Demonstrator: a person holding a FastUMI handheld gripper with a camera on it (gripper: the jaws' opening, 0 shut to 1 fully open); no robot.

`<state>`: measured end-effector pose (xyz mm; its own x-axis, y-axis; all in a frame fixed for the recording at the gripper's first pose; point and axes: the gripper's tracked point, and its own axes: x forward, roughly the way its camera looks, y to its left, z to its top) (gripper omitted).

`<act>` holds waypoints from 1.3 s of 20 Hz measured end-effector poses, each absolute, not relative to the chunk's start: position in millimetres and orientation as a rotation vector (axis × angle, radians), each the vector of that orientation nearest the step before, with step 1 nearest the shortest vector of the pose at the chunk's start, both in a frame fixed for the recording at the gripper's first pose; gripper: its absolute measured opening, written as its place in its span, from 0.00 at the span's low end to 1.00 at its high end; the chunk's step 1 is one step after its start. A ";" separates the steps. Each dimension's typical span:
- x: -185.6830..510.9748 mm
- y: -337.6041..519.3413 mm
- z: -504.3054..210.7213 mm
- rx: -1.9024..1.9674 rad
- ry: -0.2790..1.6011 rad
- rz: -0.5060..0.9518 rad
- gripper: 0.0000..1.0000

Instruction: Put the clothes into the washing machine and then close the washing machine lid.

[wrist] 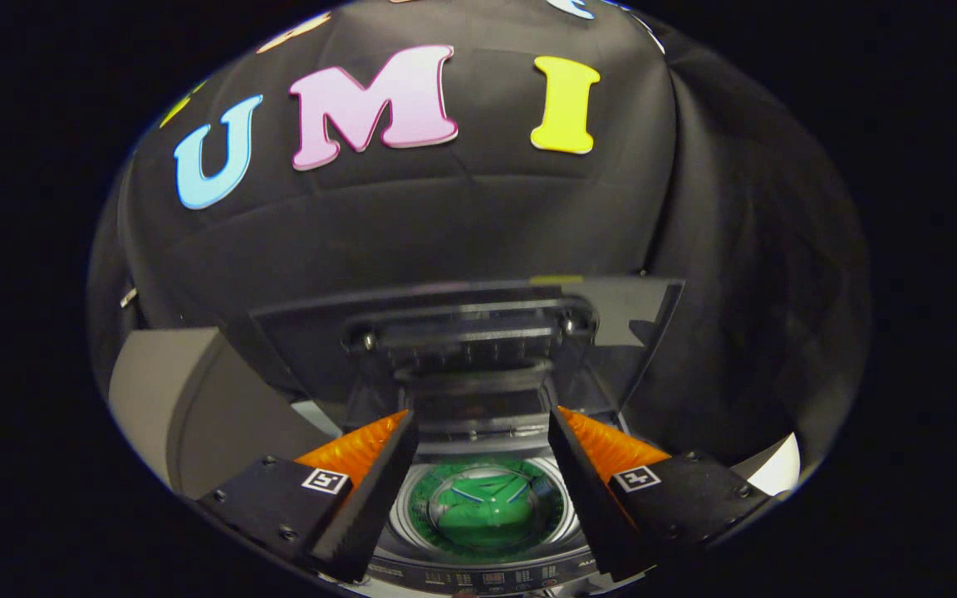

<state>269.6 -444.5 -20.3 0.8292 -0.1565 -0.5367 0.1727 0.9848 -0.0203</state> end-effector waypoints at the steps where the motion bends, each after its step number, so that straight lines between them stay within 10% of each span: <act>1: 275.0 -444.4 -5.2 0.034 0.542 -0.170 0.99; 26: 363.0 -441.6 6.1 -0.015 0.478 -0.156 1.00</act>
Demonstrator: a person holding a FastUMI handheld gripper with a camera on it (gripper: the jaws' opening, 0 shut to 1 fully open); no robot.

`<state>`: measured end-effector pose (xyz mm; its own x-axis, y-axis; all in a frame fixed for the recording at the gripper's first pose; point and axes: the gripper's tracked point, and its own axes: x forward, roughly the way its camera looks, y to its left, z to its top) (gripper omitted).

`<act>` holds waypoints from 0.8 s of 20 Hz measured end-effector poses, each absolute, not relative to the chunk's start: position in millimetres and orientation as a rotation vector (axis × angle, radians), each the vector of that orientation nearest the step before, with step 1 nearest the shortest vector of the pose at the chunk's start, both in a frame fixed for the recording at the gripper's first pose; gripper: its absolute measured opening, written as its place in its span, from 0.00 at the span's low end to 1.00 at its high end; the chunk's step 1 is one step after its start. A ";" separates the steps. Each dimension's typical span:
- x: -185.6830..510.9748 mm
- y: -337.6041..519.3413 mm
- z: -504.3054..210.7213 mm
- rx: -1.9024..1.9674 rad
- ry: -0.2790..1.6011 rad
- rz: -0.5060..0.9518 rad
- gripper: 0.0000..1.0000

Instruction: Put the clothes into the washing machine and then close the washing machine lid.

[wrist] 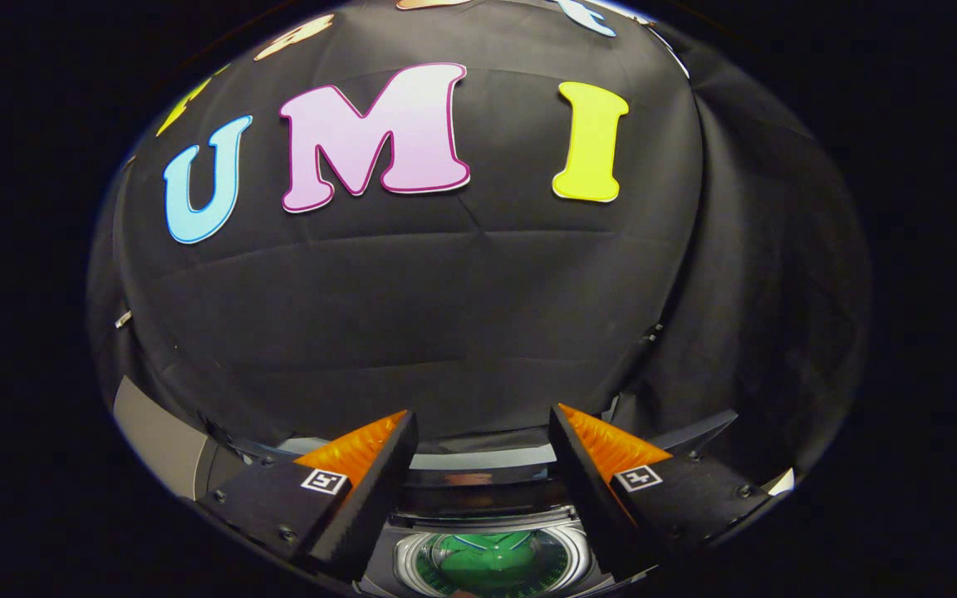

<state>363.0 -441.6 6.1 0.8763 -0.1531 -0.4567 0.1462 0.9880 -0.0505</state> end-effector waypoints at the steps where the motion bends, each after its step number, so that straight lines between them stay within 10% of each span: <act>1: 360.4 -440.0 5.7 -0.018 0.477 -0.155 1.00; 16: 304.6 -436.3 0.7 -0.022 0.483 -0.135 1.00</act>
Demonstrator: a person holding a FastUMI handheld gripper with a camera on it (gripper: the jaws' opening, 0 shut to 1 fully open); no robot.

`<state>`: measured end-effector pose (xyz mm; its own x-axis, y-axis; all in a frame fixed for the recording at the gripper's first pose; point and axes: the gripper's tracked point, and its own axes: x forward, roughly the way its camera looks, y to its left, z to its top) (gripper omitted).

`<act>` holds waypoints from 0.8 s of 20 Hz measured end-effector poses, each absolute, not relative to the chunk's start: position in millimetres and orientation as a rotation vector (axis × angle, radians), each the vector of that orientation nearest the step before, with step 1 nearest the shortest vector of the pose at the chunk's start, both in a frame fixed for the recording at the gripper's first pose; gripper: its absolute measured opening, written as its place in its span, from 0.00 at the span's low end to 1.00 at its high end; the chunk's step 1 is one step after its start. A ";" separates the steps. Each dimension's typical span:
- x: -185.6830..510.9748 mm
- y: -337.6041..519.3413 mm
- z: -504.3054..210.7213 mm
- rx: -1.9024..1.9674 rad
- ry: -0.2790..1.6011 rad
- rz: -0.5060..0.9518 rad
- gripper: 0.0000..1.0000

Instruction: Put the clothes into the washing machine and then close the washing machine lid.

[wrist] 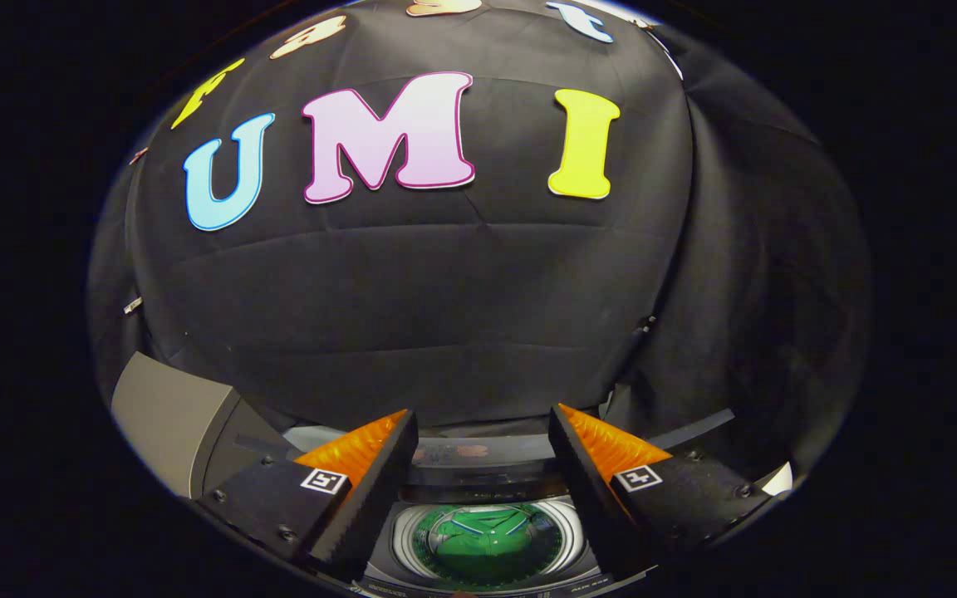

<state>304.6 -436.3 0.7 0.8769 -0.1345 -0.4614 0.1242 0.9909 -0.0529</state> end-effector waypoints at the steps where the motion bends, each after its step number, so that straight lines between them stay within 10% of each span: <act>1: 301.5 -435.9 0.1 -0.021 0.486 -0.132 1.00; 16: 255.6 -432.7 -14.8 -0.018 0.534 -0.128 1.00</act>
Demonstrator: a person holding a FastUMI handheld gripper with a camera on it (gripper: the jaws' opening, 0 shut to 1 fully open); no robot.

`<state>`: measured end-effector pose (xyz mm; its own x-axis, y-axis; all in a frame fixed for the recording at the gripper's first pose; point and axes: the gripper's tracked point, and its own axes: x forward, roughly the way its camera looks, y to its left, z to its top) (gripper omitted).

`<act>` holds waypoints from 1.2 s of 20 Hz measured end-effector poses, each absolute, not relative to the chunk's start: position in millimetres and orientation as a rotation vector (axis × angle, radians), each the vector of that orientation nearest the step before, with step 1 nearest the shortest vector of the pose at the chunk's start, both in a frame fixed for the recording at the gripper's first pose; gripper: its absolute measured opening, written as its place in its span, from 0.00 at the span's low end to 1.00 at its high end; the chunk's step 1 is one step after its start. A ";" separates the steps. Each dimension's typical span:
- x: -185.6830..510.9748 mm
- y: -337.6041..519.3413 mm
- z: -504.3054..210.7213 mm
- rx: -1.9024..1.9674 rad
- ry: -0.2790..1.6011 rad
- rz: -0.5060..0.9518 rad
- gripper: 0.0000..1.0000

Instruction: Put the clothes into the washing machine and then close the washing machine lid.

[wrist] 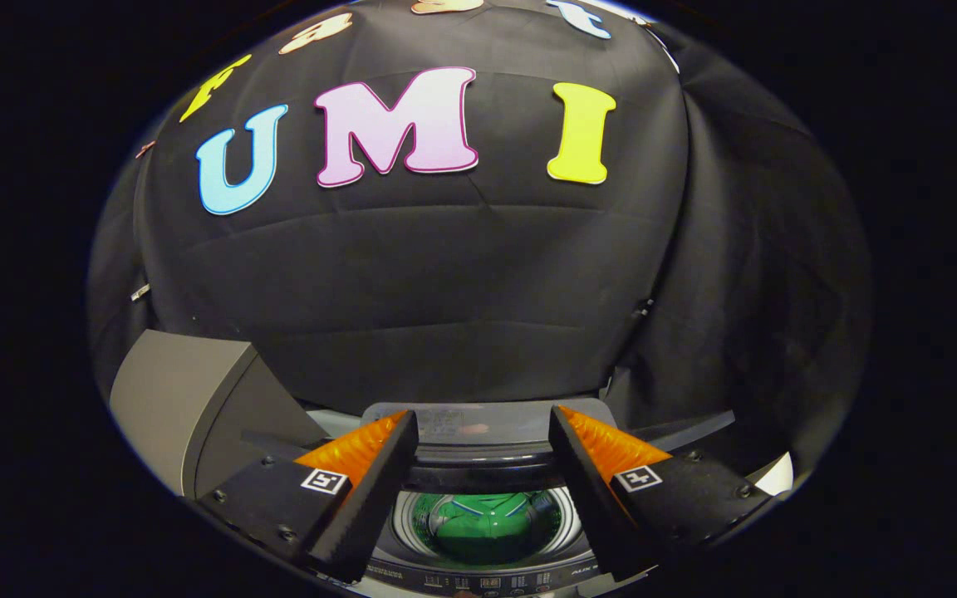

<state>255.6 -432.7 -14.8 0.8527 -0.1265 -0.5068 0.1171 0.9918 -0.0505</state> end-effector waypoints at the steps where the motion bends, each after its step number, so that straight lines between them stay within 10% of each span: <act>1: 252.3 -432.0 -16.9 -0.017 0.542 -0.129 1.00; 24: 198.7 -436.5 -84.5 0.009 0.731 -0.162 1.00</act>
